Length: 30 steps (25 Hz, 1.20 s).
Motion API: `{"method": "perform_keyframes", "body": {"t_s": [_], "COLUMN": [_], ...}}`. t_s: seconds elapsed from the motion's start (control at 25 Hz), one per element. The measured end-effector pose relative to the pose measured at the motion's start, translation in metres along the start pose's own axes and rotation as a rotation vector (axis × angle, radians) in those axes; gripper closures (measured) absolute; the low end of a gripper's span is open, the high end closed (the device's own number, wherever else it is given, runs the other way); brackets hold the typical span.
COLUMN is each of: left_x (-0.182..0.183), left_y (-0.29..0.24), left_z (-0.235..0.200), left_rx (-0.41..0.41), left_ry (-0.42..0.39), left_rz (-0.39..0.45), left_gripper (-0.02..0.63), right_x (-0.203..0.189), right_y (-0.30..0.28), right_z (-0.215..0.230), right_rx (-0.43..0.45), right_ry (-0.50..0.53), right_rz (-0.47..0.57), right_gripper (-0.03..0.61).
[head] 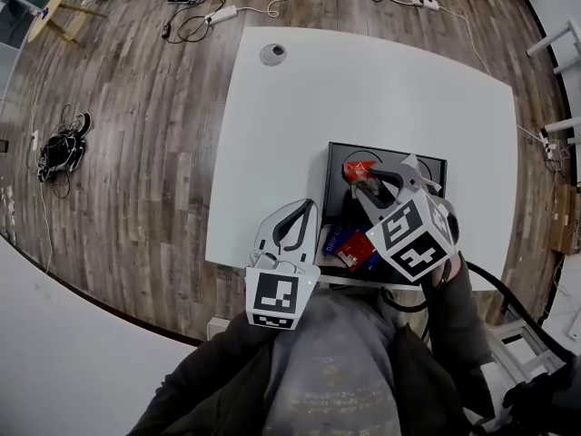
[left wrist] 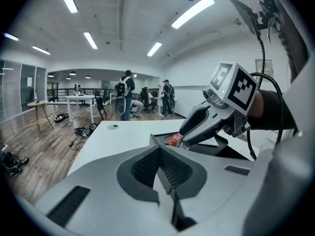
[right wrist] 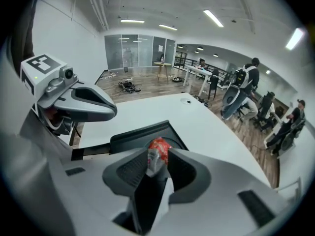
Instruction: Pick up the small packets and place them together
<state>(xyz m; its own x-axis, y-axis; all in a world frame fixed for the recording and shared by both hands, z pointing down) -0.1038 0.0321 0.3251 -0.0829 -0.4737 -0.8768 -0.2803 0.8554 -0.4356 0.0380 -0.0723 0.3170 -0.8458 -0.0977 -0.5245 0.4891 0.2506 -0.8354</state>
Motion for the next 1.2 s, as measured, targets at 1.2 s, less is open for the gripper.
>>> {"method": "perform_keyframes", "body": {"t_s": [1.2], "left_x": [-0.024], "left_y": [0.025], "left_z": [0.042], "left_rx": [-0.143], "left_ry": [-0.068], "left_rz": [-0.033], "left_gripper": [0.611], "right_x": [-0.076], "right_y": [0.035], "right_z": [-0.095], "right_rx": [0.116], "right_ry": [-0.234], "right_rz": [-0.016], "right_gripper": [0.413]}}
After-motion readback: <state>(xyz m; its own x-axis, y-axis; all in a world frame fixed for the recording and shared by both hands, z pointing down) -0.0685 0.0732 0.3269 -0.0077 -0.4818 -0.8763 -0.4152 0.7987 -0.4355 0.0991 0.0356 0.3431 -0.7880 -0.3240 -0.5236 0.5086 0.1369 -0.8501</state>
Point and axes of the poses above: the fingertips, and each gripper's own axes: y backward along the fingers, z to its right, x out of its top, the point moved 9 cm from there along y, backward along the fingers, and after that the axes turned 7 degrees about y, right-handed, at the moved point
